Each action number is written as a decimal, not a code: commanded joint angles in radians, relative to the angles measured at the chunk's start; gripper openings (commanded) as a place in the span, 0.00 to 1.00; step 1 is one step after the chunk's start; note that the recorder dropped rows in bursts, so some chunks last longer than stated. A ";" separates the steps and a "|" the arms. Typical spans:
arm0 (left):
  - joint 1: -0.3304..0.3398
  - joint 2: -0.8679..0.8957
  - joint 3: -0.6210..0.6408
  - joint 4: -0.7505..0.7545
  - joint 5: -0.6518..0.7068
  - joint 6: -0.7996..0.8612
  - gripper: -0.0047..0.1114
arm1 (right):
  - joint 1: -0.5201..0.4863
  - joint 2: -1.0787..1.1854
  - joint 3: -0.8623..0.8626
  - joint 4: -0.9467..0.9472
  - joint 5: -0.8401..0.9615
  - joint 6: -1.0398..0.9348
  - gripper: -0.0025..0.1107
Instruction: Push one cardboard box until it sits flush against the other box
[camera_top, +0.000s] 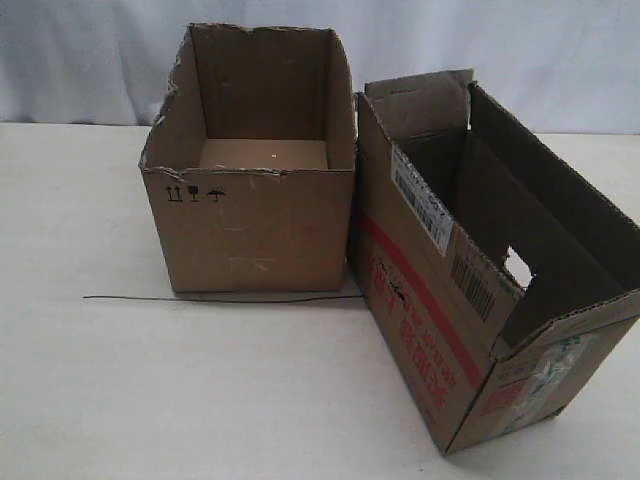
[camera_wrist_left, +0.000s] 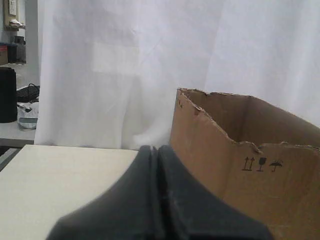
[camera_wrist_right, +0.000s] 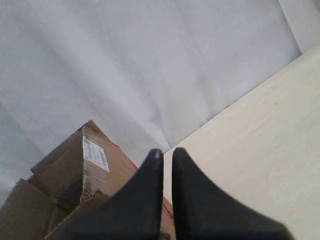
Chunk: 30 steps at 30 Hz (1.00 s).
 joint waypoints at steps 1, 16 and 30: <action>-0.009 -0.003 0.004 0.001 -0.008 -0.005 0.04 | -0.006 -0.002 0.005 0.079 -0.013 -0.002 0.07; -0.009 -0.003 0.004 0.004 -0.008 -0.005 0.04 | -0.006 0.137 -0.130 0.442 -0.061 -0.292 0.07; -0.009 -0.003 0.004 0.004 -0.008 -0.005 0.04 | -0.006 0.796 -0.777 -0.410 0.653 -0.159 0.07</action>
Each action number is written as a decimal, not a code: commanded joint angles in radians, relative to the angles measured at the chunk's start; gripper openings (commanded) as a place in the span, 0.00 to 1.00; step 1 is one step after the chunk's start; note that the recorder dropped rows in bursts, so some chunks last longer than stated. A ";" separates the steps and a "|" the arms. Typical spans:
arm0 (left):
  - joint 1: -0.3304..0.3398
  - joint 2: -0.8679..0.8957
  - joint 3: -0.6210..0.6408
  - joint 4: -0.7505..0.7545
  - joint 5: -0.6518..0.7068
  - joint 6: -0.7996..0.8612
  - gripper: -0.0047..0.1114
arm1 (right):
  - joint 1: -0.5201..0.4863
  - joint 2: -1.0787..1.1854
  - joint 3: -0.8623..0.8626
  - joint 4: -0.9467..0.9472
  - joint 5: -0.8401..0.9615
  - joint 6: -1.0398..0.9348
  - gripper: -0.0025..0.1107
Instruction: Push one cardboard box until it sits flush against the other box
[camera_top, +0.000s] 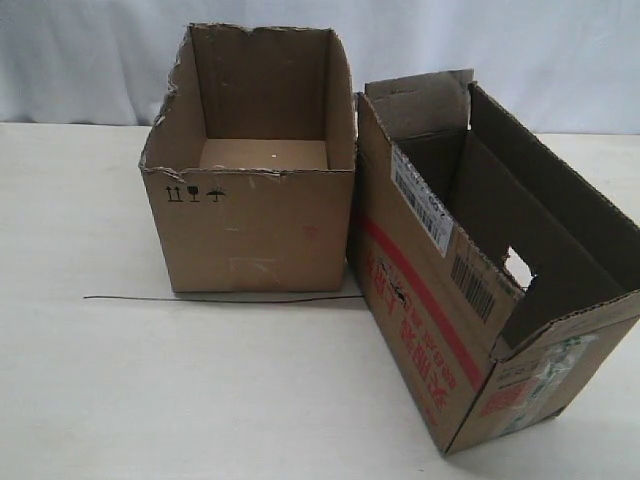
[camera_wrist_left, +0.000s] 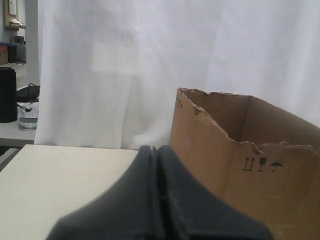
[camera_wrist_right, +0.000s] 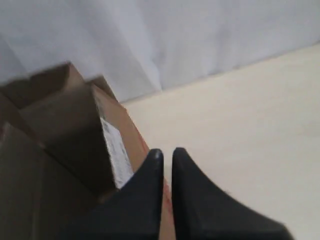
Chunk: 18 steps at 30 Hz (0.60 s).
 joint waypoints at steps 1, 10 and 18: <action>-0.009 -0.003 0.004 0.004 -0.008 -0.005 0.04 | -0.002 0.132 -0.211 -0.447 0.360 0.152 0.07; -0.009 -0.003 0.004 0.001 -0.008 -0.005 0.04 | -0.002 0.125 -0.363 -0.603 0.737 0.159 0.07; -0.009 -0.003 0.004 0.001 -0.008 -0.005 0.04 | 0.103 -0.007 -0.209 -0.367 0.737 0.129 0.07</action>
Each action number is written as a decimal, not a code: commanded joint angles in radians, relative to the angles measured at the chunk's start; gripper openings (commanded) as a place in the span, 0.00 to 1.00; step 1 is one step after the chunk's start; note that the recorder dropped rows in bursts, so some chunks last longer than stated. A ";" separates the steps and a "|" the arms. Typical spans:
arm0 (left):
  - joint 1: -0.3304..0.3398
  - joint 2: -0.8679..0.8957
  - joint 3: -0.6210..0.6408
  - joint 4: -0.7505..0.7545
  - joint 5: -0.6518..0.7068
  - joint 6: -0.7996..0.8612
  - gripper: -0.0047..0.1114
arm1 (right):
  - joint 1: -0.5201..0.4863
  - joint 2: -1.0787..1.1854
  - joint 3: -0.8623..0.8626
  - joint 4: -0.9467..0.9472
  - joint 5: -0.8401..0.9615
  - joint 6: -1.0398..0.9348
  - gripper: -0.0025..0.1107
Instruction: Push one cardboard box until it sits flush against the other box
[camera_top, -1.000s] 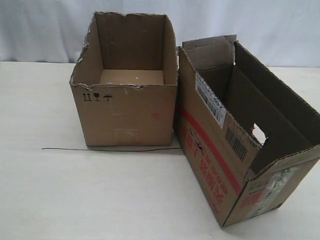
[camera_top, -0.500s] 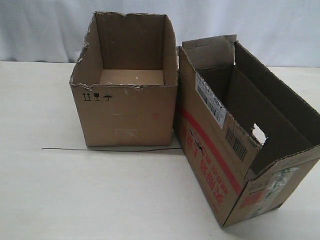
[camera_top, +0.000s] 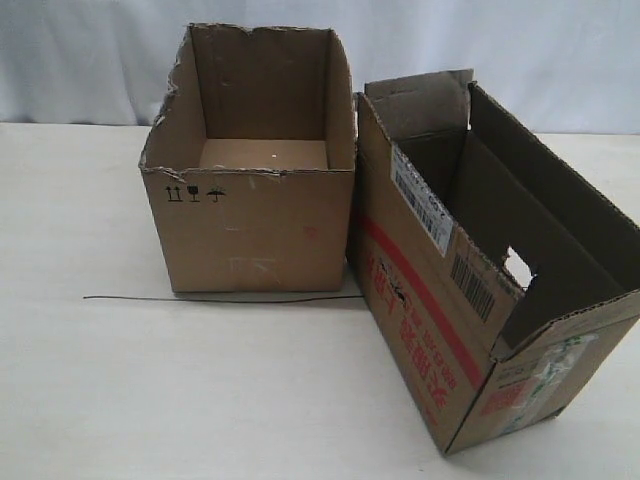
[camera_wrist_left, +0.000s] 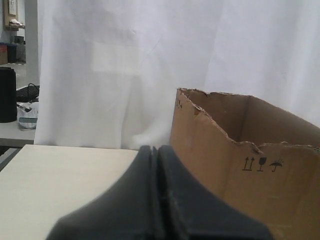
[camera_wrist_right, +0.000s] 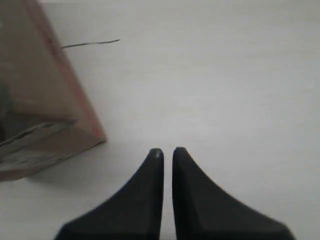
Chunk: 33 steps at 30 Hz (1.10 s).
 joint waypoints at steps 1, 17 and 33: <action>-0.009 -0.003 0.004 0.001 -0.008 -0.005 0.04 | 0.060 -0.114 0.072 0.128 0.011 -0.016 0.07; -0.009 -0.003 0.004 0.001 -0.008 -0.005 0.04 | 0.246 -0.165 0.324 0.286 -0.062 -0.159 0.07; -0.009 -0.003 0.004 0.001 -0.008 -0.005 0.04 | 0.303 0.162 0.324 0.490 -0.343 -0.375 0.07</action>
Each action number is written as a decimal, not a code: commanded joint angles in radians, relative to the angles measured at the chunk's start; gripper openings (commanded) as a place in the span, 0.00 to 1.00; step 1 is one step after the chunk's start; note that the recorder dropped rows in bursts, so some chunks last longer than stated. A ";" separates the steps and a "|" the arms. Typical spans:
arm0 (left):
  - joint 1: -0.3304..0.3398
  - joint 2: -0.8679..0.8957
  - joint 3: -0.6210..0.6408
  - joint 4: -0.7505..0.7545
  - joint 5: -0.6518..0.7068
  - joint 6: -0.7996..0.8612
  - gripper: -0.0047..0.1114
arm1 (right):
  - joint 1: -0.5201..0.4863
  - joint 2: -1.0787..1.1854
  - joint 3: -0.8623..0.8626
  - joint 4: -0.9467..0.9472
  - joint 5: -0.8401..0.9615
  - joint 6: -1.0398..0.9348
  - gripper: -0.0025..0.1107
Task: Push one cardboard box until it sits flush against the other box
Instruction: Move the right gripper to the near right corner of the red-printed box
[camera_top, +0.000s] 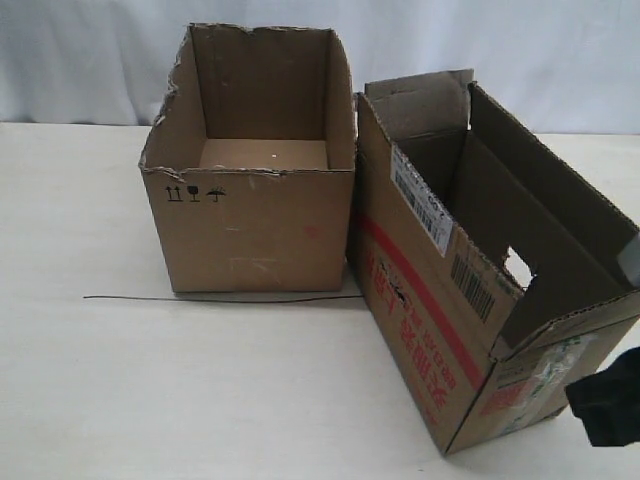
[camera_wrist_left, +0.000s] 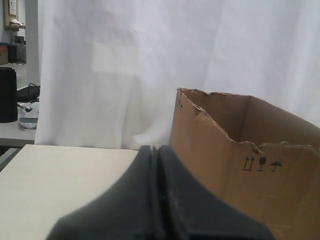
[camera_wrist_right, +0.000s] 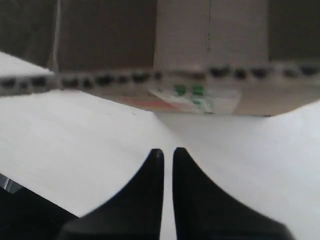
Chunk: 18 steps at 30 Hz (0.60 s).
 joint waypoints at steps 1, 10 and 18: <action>-0.009 -0.003 0.004 0.001 -0.008 -0.005 0.04 | 0.004 0.084 0.006 0.132 -0.097 -0.124 0.07; -0.009 -0.003 0.004 0.001 -0.008 -0.005 0.04 | 0.004 0.191 0.006 0.181 -0.237 -0.194 0.07; -0.009 -0.003 0.004 0.001 -0.008 -0.005 0.04 | 0.004 0.247 0.003 0.221 -0.325 -0.240 0.07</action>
